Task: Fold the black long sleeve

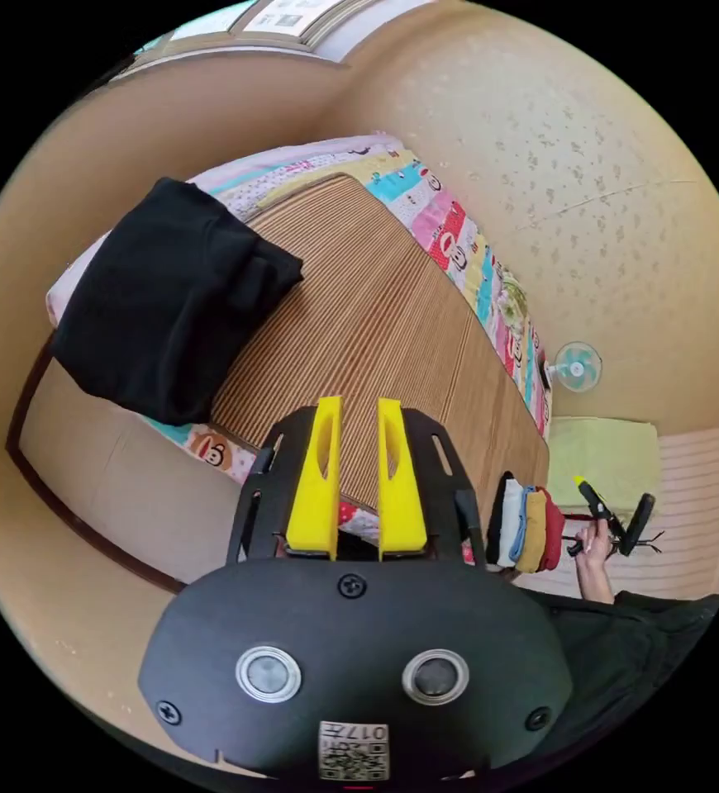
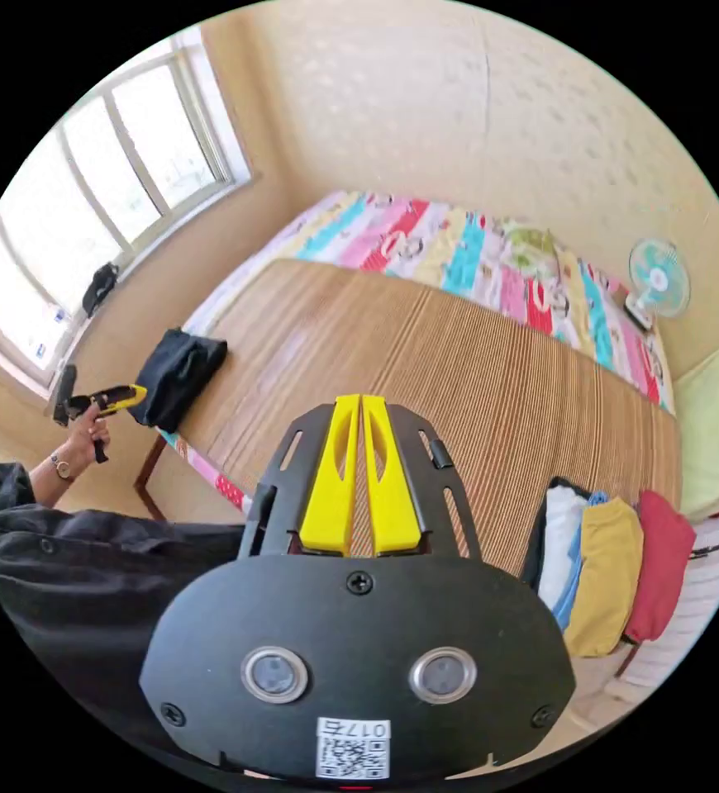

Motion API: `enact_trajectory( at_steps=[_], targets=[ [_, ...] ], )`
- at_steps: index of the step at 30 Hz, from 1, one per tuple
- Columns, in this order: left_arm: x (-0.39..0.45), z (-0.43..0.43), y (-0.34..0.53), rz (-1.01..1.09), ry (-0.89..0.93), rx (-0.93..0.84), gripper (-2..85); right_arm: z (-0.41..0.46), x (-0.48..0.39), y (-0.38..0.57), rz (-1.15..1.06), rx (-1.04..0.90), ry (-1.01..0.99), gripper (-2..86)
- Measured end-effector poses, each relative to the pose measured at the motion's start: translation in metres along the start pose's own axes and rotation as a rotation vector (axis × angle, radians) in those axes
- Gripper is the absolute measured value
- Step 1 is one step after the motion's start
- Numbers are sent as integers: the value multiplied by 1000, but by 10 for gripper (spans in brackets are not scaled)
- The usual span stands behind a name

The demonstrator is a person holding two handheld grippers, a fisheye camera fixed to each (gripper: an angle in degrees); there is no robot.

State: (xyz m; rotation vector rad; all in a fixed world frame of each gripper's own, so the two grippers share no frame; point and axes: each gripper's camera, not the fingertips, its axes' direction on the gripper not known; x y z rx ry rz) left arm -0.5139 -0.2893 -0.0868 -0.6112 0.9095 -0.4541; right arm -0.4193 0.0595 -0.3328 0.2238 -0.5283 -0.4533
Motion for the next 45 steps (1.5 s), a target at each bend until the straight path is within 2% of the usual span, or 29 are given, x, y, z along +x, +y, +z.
enact_trajectory(
  at_steps=[3, 6, 8, 10, 14, 16, 18, 20, 22, 23, 25, 26, 28, 29, 31, 32, 34, 35, 37, 39, 40, 43, 45],
  targets=[
    [-29, 3, -40, -50, -45, -1, 100, -39, -35, 29, 35, 224, 27, 3],
    [-34, 10, -85, -36, -68, 10, 109, -37, -67, 62, -42, 223, 128, 2],
    [-34, 18, -109, -23, -96, 1, 110, -33, -78, 76, 18, 137, 183, 2],
    [-37, 29, -134, -5, -188, 0, 112, -39, -85, 91, 85, 116, 130, 2],
    [-54, 50, -153, -30, -276, -33, 119, -67, -110, 135, 207, 280, 104, 2],
    [-70, 76, -151, -60, -275, -131, 113, -72, -126, 152, 179, 324, 132, 3],
    [-71, 70, -139, -73, -315, -93, 95, -73, -150, 172, 105, 370, 184, 4],
    [-75, 60, -133, -111, -273, -134, 60, -76, -164, 186, 72, 403, 186, 5],
    [-82, 29, -122, -92, -38, -159, 35, -79, -173, 197, 77, 406, 173, 8],
    [-80, 18, -117, -52, 21, -152, 33, -81, -177, 205, 88, 412, 154, 10],
    [-59, -41, -88, 193, 244, -116, 26, -83, -180, 217, 96, 417, 84, 14],
    [-53, -58, -79, 251, 311, -105, 24, -84, -181, 222, 83, 411, 26, 16],
    [-26, -130, -37, 472, 646, -40, 20, -86, -184, 228, 32, 405, -52, 21],
    [-17, -148, -25, 537, 727, -21, 19, -87, -189, 231, -19, 411, -97, 24],
    [27, -210, 23, 797, 941, 42, 14, -88, -198, 231, -99, 422, -150, 34],
    [39, -222, 34, 858, 986, 55, 14, -88, -204, 229, -139, 427, -183, 46],
    [88, -249, 79, 1091, 1245, 62, 12, -87, -213, 221, -205, 378, -268, 69],
    [101, -253, 90, 1142, 1326, 65, 12, -86, -220, 213, -264, 353, -327, 91],
    [147, -260, 130, 1298, 1652, 65, 13, -86, -230, 202, -312, 354, -399, 134],
    [182, -258, 157, 1367, 1845, 6, 16, -90, -245, 190, -392, 390, -513, 171],
    [202, -256, 176, 1406, 1920, -26, 18, -90, -251, 188, -417, 396, -525, 177],
    [235, -241, 218, 1376, 1934, -61, 22, -85, -290, 183, -584, 368, -553, 167],
    [246, -230, 239, 1342, 1845, -124, 25, -86, -319, 194, -632, 415, -428, 71]
  ],
)
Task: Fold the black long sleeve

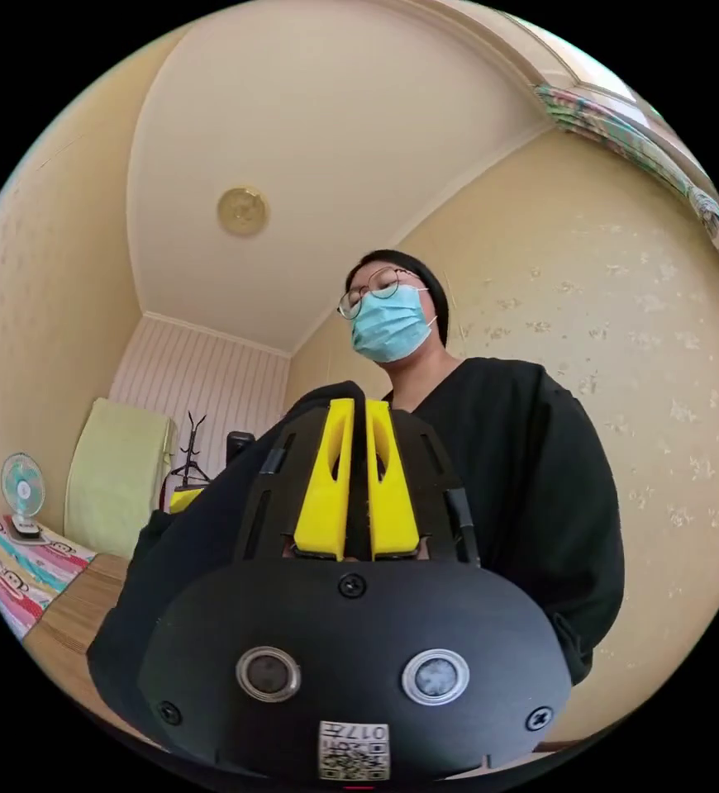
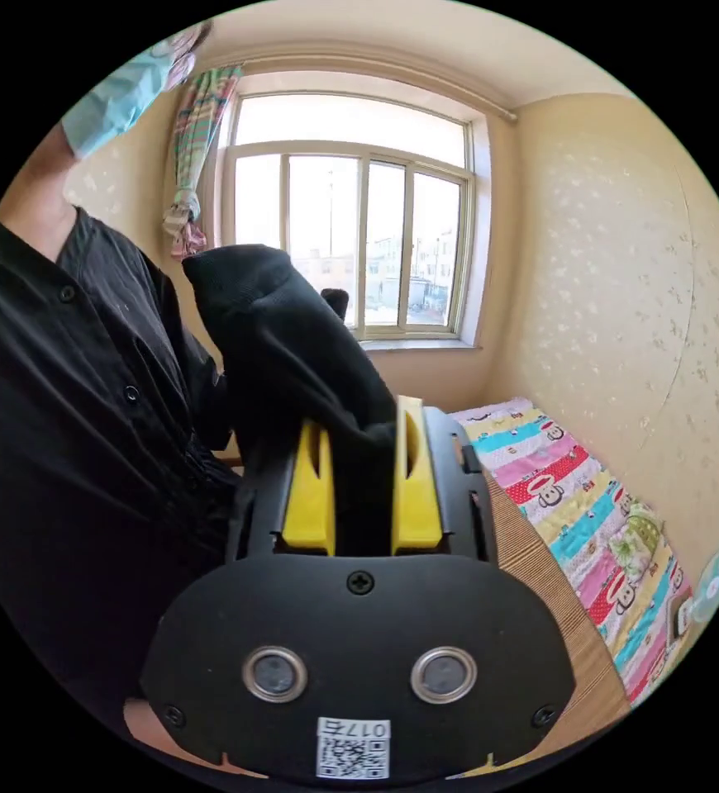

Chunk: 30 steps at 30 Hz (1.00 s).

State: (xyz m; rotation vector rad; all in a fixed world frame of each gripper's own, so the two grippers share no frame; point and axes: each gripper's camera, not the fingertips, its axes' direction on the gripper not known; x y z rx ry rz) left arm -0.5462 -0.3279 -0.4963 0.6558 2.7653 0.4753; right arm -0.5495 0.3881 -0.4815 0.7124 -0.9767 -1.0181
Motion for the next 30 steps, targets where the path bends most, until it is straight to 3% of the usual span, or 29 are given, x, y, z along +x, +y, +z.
enact_trajectory(
  at_steps=[2, 3, 5, 7, 9, 17, 20, 24, 26, 29, 30],
  targets=[
    [4, 10, 11, -84, -114, -22, 30, -2, -4, 0, 94, 13, 199, 58],
    [6, 9, 18, -203, -256, -32, 35, -12, 2, 2, 192, 56, 300, 54],
    [6, -1, 34, -458, -517, -58, 43, -25, 15, 3, 287, 80, 292, 50],
    [13, -9, 59, -748, -910, -170, 67, -32, 26, 2, 366, 84, 297, 48],
    [24, 9, 68, -772, -1109, -266, 98, -30, 28, -5, 371, 69, 370, 48],
    [4, 183, 59, -442, -1034, -323, 150, -2, 23, -54, 344, -66, 393, 47],
    [-25, 244, 64, -435, -1090, -429, 162, -1, 15, -72, 308, -88, 447, 49],
    [-47, 287, 75, -415, -1297, -504, 146, -6, 7, -90, 250, -103, 441, 52],
    [-46, 288, 75, -402, -1357, -474, 61, -12, 10, -91, 236, -104, 454, 54],
    [-39, 268, 65, -372, -1203, -341, 10, -38, 29, -78, 282, -44, 460, 62],
    [-30, 251, 57, -347, -1135, -224, 3, -50, 40, -68, 299, -23, 409, 82]
  ],
)
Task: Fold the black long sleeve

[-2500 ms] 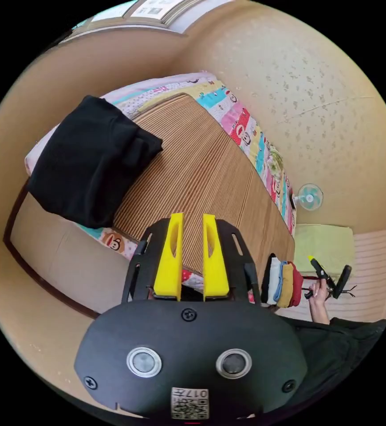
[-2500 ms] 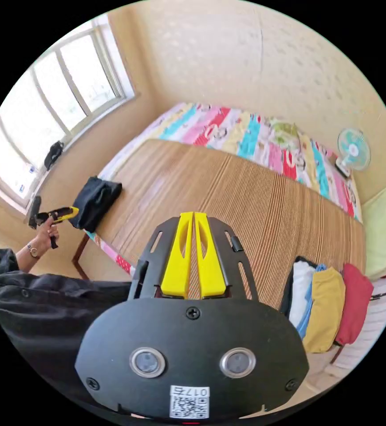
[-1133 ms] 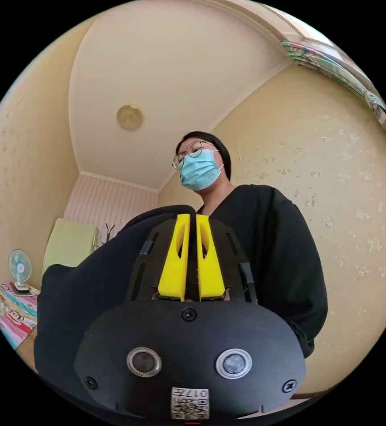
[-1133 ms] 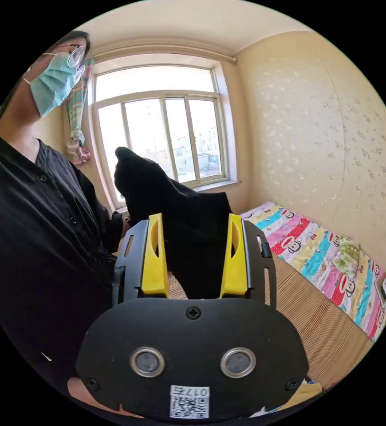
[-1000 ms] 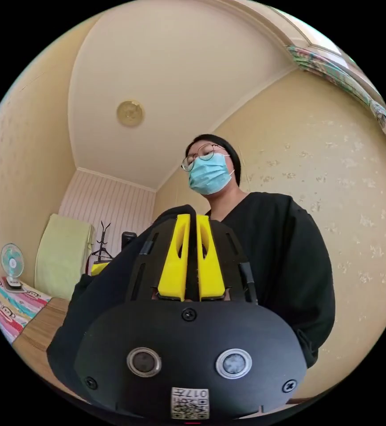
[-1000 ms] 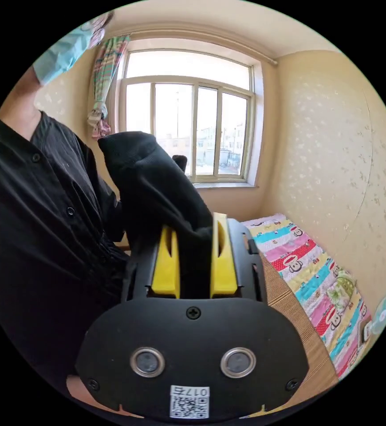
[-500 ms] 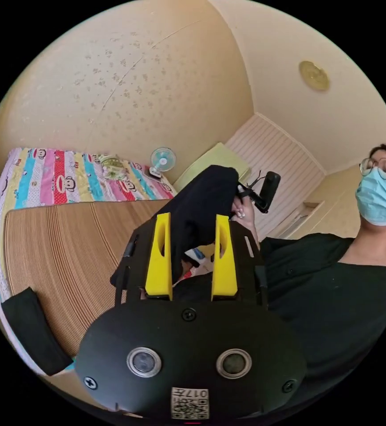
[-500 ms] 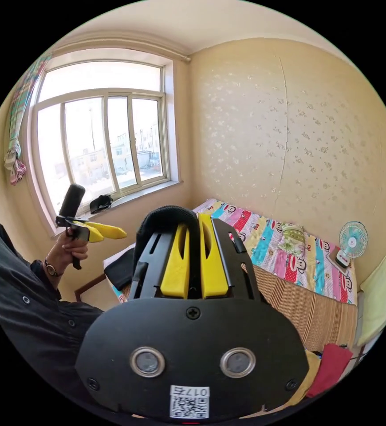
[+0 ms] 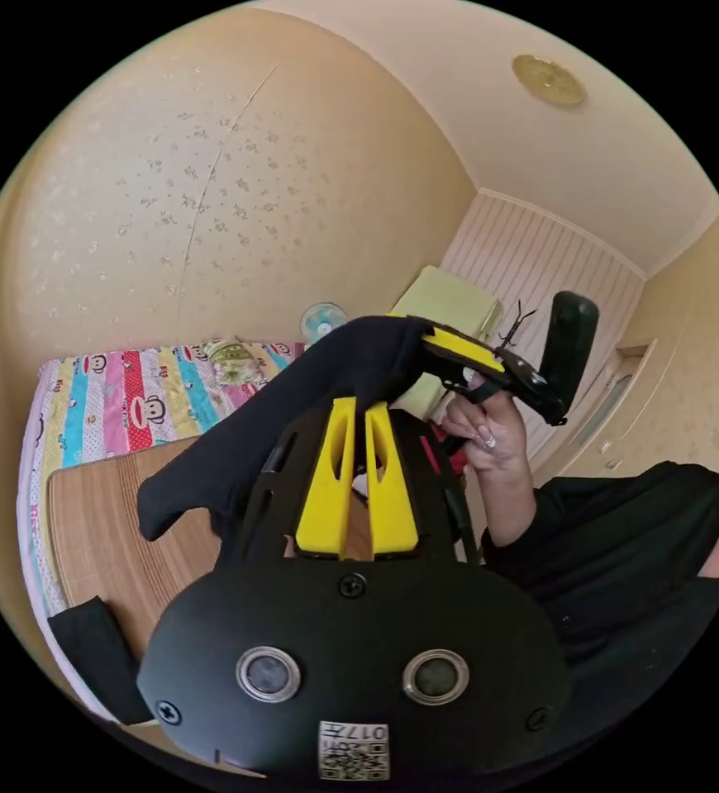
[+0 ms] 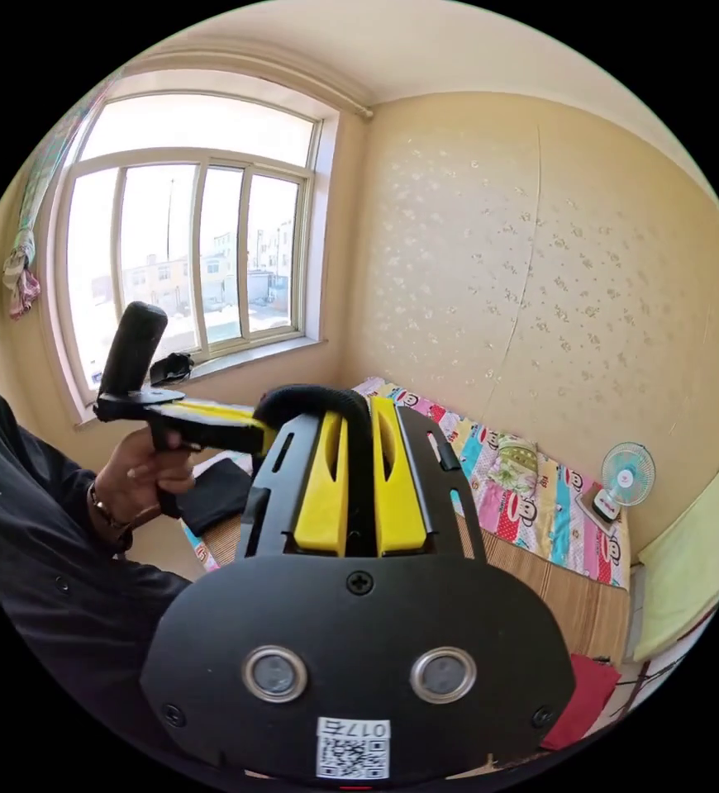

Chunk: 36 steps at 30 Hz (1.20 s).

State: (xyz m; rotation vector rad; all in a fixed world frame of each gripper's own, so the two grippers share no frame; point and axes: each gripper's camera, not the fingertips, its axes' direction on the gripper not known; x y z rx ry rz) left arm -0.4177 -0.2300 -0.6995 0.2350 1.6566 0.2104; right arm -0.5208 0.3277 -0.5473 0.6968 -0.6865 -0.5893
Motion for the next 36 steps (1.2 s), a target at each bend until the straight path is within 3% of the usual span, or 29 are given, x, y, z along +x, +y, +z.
enact_trajectory(
  at_steps=[6, 11, 15, 17, 19, 23, 26, 32, 36],
  targets=[
    [4, -35, -42, 74, 60, 80, -7, 2, 59, 70, 103, -48, -368, 149],
    [31, -68, -60, 229, 137, 123, -7, 35, 79, 146, 212, -186, -496, 178],
    [47, -95, -75, 275, 166, 136, -4, 56, 99, 142, 290, -64, -611, 178],
    [50, -104, -80, 303, 137, 142, -3, 63, 100, 121, 246, -68, -529, 153],
    [43, -122, -83, 298, 112, 155, -2, 60, 109, 101, 207, -46, -464, 60],
    [13, -171, -79, 239, -6, 222, -3, 1, 149, 56, 224, 109, -245, 45],
    [-13, -211, -65, 212, -94, 211, -4, -64, 187, 31, 191, 284, -329, 41],
    [-39, -239, -57, 150, -24, 182, -5, -137, 191, -29, -57, 192, -174, 38],
    [-71, -235, -112, 112, -111, 118, -1, -144, 228, -85, -30, 119, -23, 37]
  ],
)
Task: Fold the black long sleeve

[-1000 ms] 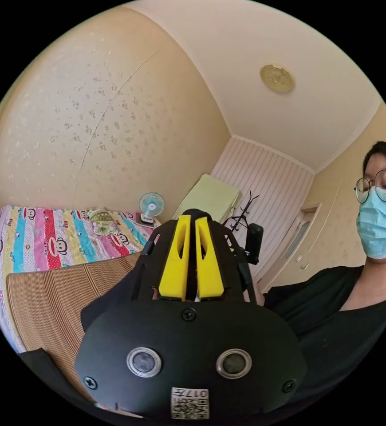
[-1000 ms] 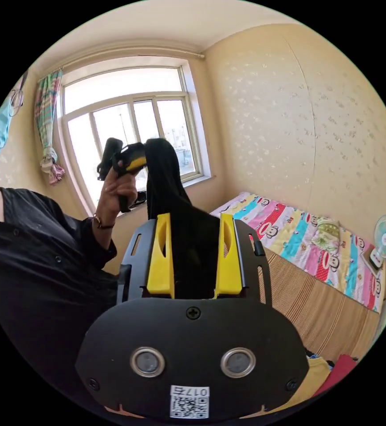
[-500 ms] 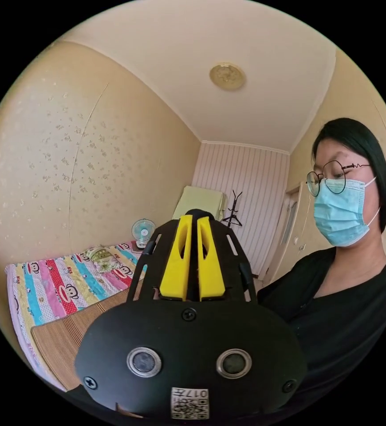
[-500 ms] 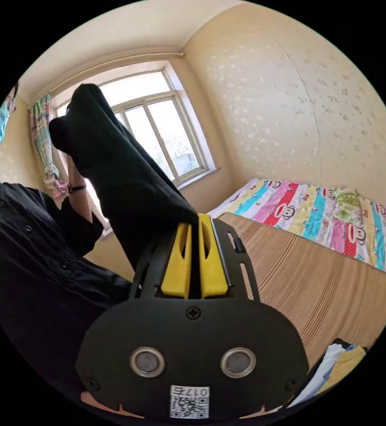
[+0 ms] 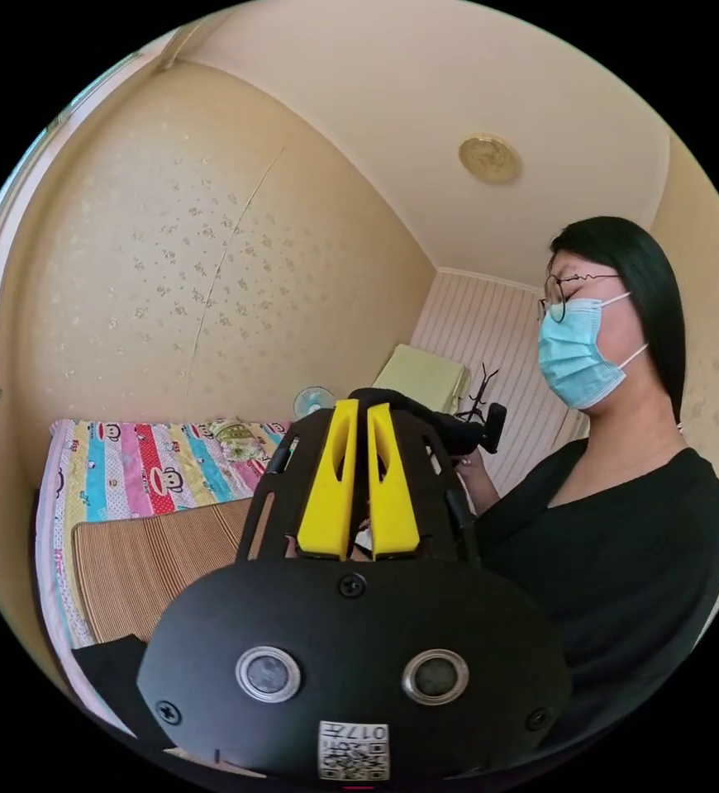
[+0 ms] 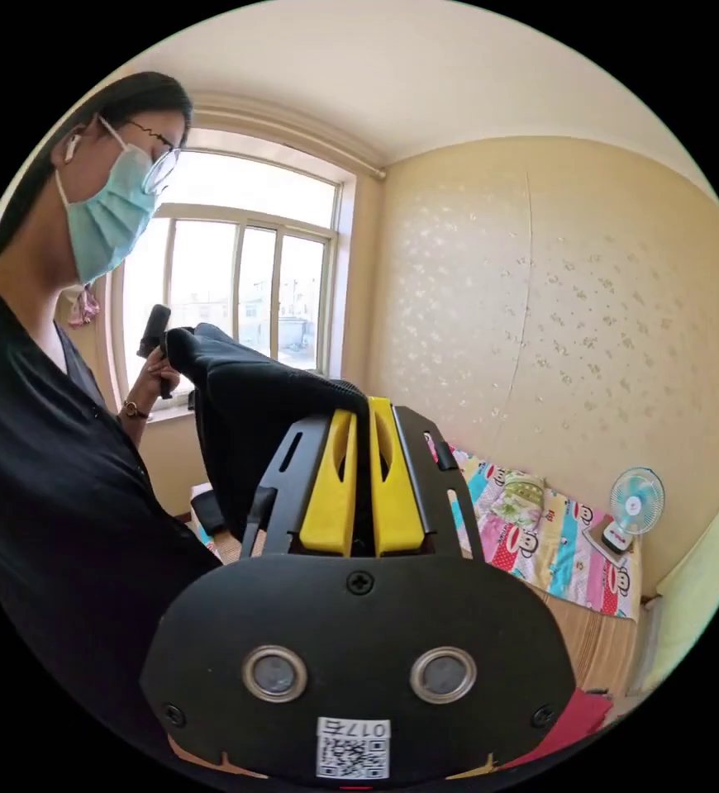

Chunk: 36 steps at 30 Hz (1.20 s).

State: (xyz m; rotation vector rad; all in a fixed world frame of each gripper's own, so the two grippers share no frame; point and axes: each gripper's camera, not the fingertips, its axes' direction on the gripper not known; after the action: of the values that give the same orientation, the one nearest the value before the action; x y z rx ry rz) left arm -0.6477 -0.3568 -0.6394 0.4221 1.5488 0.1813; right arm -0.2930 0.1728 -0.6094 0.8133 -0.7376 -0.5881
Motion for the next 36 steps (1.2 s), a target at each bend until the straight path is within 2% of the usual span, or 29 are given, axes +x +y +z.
enact_trajectory(
  at_steps=[2, 4, 6, 8, 10, 12, 14, 16, 17, 21, 25, 26, 27, 29, 30, 32, 34, 35, 36],
  targets=[
    [-34, 21, -27, -21, -14, -53, 1, 25, 33, -23, 5, -89, 31, 37],
    [-109, 71, -61, -76, -37, -159, 5, 70, 74, -39, -8, -203, 65, 38],
    [-189, 127, -77, -189, -85, -279, 10, 165, 143, -47, -29, -407, 68, 42],
    [-281, 192, -77, -312, -139, -393, 18, 248, 196, -34, -13, -526, 68, 50],
    [-388, 264, -45, -450, -299, -497, 41, 327, 247, -2, 82, -628, 88, 61],
    [-436, 292, -7, -544, -418, -529, 50, 385, 293, 56, 292, -730, 106, 67],
    [-455, 310, 36, -591, -485, -546, 53, 397, 308, 104, 437, -723, 44, 69],
    [-458, 340, 103, -628, -484, -647, 56, 406, 310, 159, 532, -757, -76, 69],
    [-457, 348, 122, -641, -471, -679, 57, 412, 307, 199, 580, -819, -138, 70],
    [-456, 399, 259, -788, -376, -1028, 52, 421, 276, 328, 665, -1150, -228, 68],
    [-451, 383, 370, -934, -403, -1412, 19, 411, 248, 405, 644, -1492, -291, 56],
    [-450, 372, 368, -946, -384, -1352, 16, 403, 242, 419, 601, -1593, -300, 48],
    [-451, 350, 363, -984, -374, -1276, 14, 391, 243, 419, 571, -1585, -293, 42],
    [-463, 322, 360, -1103, -347, -1253, 18, 377, 255, 417, 602, -1591, -304, 35],
    [-474, 295, 351, -1199, -349, -1151, 25, 368, 266, 417, 651, -1612, -322, 32],
    [-497, 242, 335, -1365, -362, -867, 54, 354, 286, 415, 725, -1588, -337, 30],
    [-536, 175, 332, -1605, -296, -369, 78, 339, 309, 413, 806, -1567, -336, 29],
    [-546, 162, 334, -1650, -282, -249, 86, 329, 325, 414, 868, -1560, -327, 28],
    [-566, 141, 339, -1713, -279, -48, 100, 320, 339, 414, 924, -1549, -314, 27]
  ],
)
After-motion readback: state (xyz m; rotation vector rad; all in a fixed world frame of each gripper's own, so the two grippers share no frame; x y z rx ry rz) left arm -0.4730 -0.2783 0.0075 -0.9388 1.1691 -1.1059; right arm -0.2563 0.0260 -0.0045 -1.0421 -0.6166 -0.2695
